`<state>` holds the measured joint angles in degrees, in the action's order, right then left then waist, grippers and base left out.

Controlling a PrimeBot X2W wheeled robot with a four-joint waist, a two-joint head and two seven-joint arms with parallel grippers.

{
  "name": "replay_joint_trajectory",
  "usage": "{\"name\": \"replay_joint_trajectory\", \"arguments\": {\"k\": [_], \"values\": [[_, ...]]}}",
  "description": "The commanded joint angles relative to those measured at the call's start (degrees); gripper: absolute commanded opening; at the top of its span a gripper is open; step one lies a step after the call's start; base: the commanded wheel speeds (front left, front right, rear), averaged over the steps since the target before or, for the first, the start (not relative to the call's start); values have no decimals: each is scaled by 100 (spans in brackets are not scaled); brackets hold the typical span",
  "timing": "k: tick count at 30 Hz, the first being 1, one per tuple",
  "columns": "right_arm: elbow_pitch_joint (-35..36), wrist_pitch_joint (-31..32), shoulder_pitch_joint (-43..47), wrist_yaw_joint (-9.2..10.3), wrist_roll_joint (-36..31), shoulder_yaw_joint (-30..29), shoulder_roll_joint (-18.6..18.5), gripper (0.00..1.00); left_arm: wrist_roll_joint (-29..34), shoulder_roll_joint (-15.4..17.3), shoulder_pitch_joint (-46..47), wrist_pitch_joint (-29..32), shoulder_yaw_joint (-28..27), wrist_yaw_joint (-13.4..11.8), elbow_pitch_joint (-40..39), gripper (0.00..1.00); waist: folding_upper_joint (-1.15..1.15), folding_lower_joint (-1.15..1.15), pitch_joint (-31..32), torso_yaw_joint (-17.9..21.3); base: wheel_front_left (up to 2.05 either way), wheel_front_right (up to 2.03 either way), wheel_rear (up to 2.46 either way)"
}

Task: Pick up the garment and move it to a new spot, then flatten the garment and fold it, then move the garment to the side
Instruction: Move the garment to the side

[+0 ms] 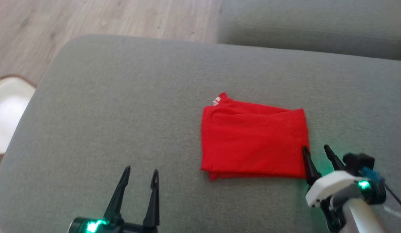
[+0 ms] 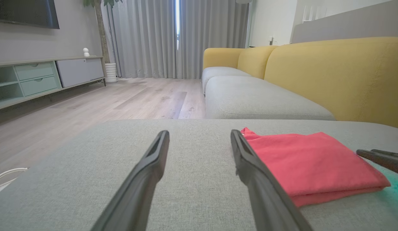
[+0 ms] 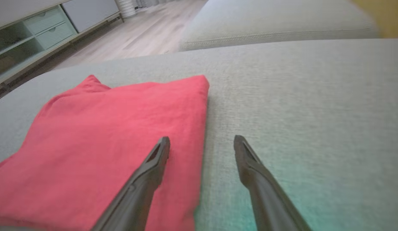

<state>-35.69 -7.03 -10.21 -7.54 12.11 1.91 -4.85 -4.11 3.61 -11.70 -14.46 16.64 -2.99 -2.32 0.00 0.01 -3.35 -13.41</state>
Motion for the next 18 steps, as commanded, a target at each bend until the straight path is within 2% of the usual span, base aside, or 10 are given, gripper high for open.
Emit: {"name": "replay_joint_trajectory", "arguments": {"k": [1, 4, 5, 6, 7, 12, 18], "values": [[-58, 12, -306, 5, 5, 119, -123, 100, 73, -68, 267, -54, -105, -11, -239, 100, 0, -1, -107, -105, 0, 0, 0], [-586, 156, -584, 5, 21, 121, -101, 100, 103, -70, 315, -54, -31, -23, -254, 100, 0, -1, -161, -174, 0, 0, 0], [-755, 210, -655, 5, 32, 145, -92, 80, 107, -70, 320, -54, -15, -34, -236, 100, 0, -1, -171, -193, 0, 0, 0], [-886, 233, -714, 5, 45, 180, -86, 29, 109, -70, 326, -54, 0, -44, -215, 100, 0, -1, -177, -209, 0, 0, 0], [-994, 234, -766, 5, 77, 207, -77, 0, 109, -71, 332, -54, 12, -57, -197, 100, 0, -1, -183, -218, 0, 0, 0], [-1137, -40, -938, 5, 190, 265, -169, 0, 79, -72, 334, -54, 6, -136, -190, 100, 0, -1, -225, -130, 0, 0, 0], [-1038, -273, -1121, 5, -29, 244, -653, 0, 9, -72, 334, -54, 49, -166, -223, 100, 0, -1, -313, 399, 0, 0, 0]]}}
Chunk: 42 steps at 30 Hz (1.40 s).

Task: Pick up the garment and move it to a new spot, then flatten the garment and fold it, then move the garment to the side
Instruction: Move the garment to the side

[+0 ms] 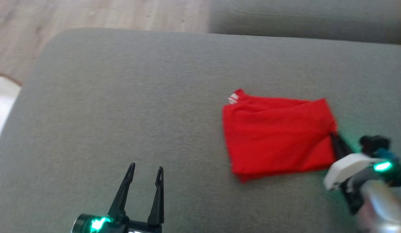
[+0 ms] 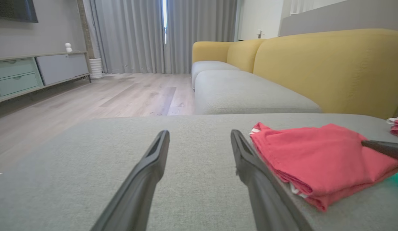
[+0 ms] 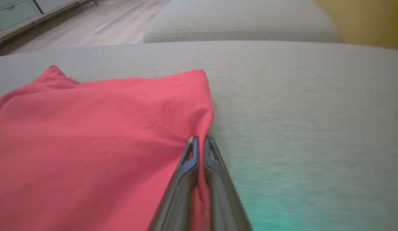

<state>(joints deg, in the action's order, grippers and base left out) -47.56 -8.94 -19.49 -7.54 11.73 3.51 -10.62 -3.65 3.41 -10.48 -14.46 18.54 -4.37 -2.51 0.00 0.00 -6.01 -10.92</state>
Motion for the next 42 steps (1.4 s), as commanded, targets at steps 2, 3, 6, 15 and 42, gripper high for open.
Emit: {"name": "replay_joint_trajectory", "arguments": {"k": [2, 3, 6, 15, 42], "values": [[256, -53, -243, 5, -124, 35, -305, 0, -55, -53, 240, -54, -145, -34, -216, 100, 0, 0, -107, 377, 0, 0, 0], [323, -25, -263, 5, -181, -15, -431, 0, -59, -53, 261, -54, -143, -30, -214, 100, 0, 0, -143, 481, 0, 0, 0], [579, 126, -351, 5, -319, -158, -818, 0, -47, -53, 346, -54, -160, -33, -223, 100, 0, 0, -294, 800, 0, 0, 0], [1750, 776, -577, 5, -596, -1075, -1957, 0, -20, -53, 730, -54, -181, 28, -214, 100, 0, 0, -904, 1304, 0, 0, 0], [2788, 116, 1473, 5, -1415, -696, 412, 100, -258, -53, 478, -54, -163, 0, 245, 100, 0, 0, 368, 293, 0, 0, 0]]}}
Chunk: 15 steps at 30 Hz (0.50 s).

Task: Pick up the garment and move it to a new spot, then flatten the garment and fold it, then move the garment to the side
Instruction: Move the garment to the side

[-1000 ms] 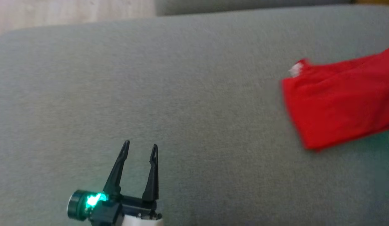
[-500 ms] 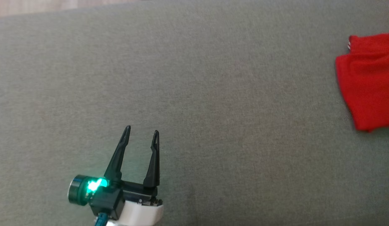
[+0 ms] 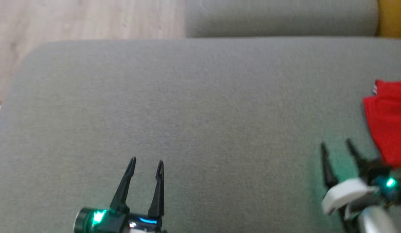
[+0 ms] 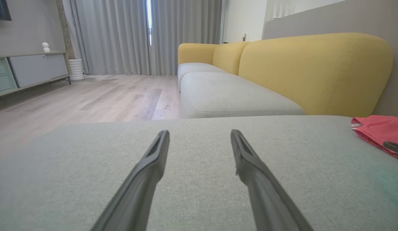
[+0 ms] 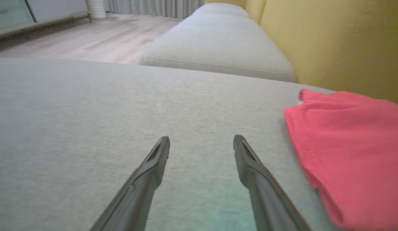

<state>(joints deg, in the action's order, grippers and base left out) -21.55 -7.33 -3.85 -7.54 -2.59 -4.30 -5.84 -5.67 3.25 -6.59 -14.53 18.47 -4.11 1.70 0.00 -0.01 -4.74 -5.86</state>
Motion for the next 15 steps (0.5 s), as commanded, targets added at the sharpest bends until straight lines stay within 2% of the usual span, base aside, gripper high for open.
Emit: {"name": "replay_joint_trajectory", "arguments": {"k": [1, 4, 8, 15], "values": [[92, -206, -18, 5, 95, 189, -9, 100, -55, -37, 35, -47, -175, -19, -153, 100, 0, 1, 334, -262, 0, 0, 0], [-93, -576, 166, 5, 329, 481, 138, 100, -27, -37, -112, -47, -242, 23, -114, 100, 0, 1, 506, -370, 0, 0, 0], [-26, -754, 388, 5, 641, 694, 251, 100, -24, -37, -254, -47, -364, 62, -133, 100, 0, 1, 668, -438, 0, 0, 0], [1179, -765, 1286, 5, 948, 714, 293, 100, -51, -21, -568, -47, -614, 154, -109, 100, 0, 1, 958, -378, 0, 0, 0]]}}
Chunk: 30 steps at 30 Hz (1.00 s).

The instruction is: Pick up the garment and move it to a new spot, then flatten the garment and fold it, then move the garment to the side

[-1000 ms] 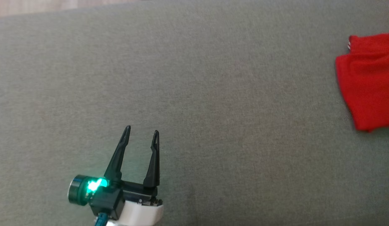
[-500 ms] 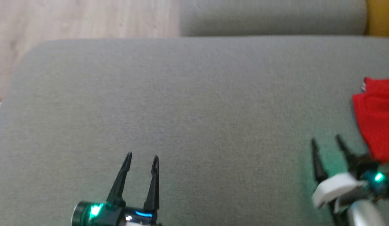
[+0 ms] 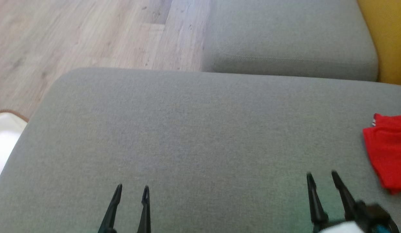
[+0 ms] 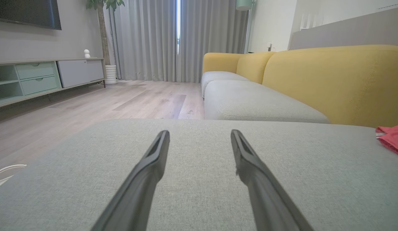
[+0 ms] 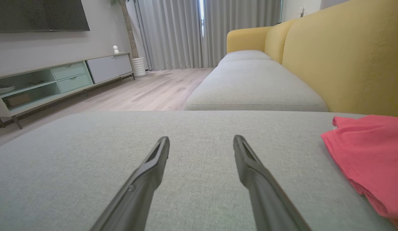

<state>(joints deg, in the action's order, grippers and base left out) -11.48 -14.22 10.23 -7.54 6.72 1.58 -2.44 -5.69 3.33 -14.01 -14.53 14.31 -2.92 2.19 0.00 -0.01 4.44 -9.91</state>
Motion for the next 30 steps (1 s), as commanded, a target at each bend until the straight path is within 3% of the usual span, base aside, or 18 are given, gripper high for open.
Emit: {"name": "replay_joint_trajectory", "arguments": {"k": [1, 8, 30], "values": [[360, -76, 8, 5, 15, 139, -46, 100, -44, -29, 132, -47, -233, 43, -164, 100, 0, 1, 71, 48, 0, 0, 0], [1228, -77, 612, 5, 41, 29, -44, 100, 24, -30, -24, -47, -355, 145, -231, 100, 0, 1, 197, 206, 0, 0, 0], [1355, -77, 770, 5, -13, 30, -44, 100, 145, -38, -132, -47, -579, 242, -199, 100, 0, 1, 275, 386, 0, 0, 0]]}}
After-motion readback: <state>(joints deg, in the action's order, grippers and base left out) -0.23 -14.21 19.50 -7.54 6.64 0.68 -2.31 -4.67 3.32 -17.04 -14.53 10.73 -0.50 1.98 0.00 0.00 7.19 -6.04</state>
